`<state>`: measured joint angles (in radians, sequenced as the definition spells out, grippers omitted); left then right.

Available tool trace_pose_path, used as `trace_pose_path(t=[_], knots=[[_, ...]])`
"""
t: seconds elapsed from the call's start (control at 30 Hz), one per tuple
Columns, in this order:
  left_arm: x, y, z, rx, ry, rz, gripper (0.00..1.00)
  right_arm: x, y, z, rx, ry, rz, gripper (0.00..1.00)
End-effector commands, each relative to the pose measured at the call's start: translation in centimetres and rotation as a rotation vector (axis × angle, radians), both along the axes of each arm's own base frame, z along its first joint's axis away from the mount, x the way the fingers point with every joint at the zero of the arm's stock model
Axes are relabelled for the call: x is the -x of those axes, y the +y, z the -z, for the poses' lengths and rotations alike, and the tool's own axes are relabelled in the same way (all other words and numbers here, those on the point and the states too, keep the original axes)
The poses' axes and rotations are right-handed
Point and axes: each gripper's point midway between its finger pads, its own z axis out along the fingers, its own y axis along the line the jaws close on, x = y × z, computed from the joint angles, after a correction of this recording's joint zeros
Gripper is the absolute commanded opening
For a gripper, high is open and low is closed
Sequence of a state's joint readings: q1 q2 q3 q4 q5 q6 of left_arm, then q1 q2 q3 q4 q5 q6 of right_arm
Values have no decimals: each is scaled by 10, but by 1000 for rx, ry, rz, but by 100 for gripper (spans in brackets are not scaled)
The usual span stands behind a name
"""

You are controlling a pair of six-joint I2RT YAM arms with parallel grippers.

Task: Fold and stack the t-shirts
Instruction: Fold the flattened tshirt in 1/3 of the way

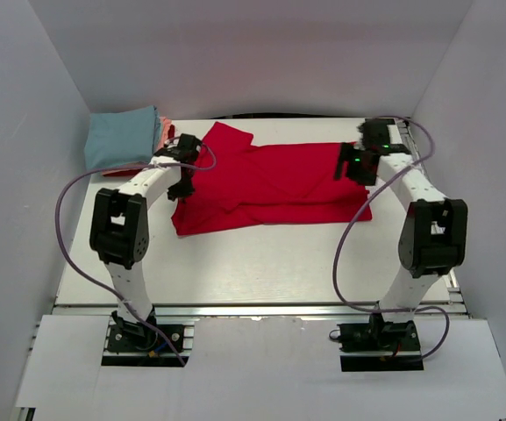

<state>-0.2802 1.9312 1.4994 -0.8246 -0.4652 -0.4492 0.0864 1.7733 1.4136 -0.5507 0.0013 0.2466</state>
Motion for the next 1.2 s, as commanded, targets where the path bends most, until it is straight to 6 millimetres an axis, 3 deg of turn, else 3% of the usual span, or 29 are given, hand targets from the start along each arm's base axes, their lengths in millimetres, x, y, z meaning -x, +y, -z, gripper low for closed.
trace_pose_path(t=[0.0, 0.1, 0.13, 0.17, 0.23, 0.37, 0.43, 0.47, 0.57, 0.8, 1.07, 1.17], knots=[[-4, -15, -41, 163, -172, -63, 36, -9, 85, -36, -63, -144, -285, 75], [5, -13, -24, 184, -139, -80, 36, 4, 151, -47, -185, -169, -402, 57], [5, -12, -22, 193, -138, -86, 36, 7, 162, -47, -216, -160, -416, 52], [5, -13, -19, 199, -139, -87, 35, 10, 174, -44, -253, -147, -431, 36], [6, -14, -13, 210, -134, -91, 35, 17, 204, -48, -319, -146, -470, 27], [3, -16, -6, 220, -124, -91, 36, 27, 252, -35, -331, -117, -539, 33], [1, -16, -1, 219, -114, -93, 40, 29, 265, -31, -352, -112, -531, 37], [1, -16, 4, 215, -101, -94, 41, 35, 275, -26, -368, -103, -544, 45], [0, -18, 11, 233, -90, -88, 46, 39, 296, -20, -406, -94, -549, 52], [5, -21, 33, 254, -48, -83, 49, 47, 331, -8, -410, -76, -577, 55], [10, -23, 48, 276, -24, -77, 44, 46, 340, 5, -401, -60, -568, 55], [7, -27, 50, 297, -23, -72, 37, 45, 342, 10, -398, -52, -568, 55]])
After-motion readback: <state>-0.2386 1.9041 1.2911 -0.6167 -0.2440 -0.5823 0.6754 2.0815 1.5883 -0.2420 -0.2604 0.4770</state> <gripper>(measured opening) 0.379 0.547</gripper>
